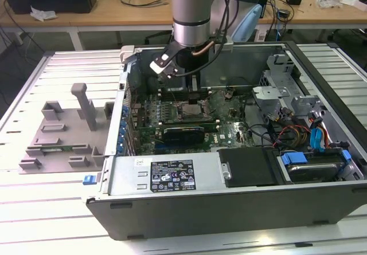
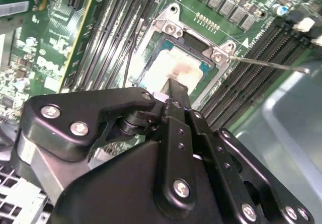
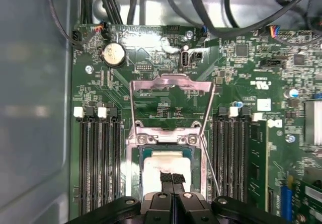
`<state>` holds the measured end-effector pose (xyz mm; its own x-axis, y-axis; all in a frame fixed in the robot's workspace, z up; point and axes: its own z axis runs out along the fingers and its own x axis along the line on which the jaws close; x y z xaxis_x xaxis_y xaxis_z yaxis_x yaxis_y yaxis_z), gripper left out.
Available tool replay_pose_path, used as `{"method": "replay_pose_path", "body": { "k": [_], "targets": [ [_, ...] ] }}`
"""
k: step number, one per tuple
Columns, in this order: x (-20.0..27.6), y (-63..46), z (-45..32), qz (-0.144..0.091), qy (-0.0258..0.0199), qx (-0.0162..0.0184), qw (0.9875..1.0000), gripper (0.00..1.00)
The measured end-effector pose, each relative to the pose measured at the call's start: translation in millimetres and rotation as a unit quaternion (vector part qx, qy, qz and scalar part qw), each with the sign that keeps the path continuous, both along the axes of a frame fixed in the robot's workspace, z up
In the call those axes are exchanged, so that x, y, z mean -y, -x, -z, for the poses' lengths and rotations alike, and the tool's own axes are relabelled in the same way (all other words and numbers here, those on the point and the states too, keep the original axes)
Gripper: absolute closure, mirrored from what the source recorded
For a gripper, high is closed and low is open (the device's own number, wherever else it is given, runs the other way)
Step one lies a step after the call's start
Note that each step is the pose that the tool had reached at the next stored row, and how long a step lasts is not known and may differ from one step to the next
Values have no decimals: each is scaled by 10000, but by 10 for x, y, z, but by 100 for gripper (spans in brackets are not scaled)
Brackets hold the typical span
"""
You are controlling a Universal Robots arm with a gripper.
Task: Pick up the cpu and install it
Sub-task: 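Place the cpu into insertion slot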
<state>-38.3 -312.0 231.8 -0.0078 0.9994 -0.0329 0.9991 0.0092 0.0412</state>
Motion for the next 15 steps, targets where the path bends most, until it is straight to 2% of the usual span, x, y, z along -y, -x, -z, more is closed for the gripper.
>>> {"method": "replay_pose_path", "body": {
  "k": [5, 7, 8, 9, 12, 15],
  "targets": [
    [0, 0, -176, 0, 0, 0, 10000, 89],
    [0, 0, -218, 0, 0, 0, 10000, 89],
    [0, 0, -298, 0, 0, 0, 10000, 89],
    [0, 0, -330, 0, 0, 0, 10000, 89],
    [0, 0, -396, 0, 0, 0, 10000, 89],
    [0, 0, -400, 0, 0, 0, 10000, 89]
  ]
}}
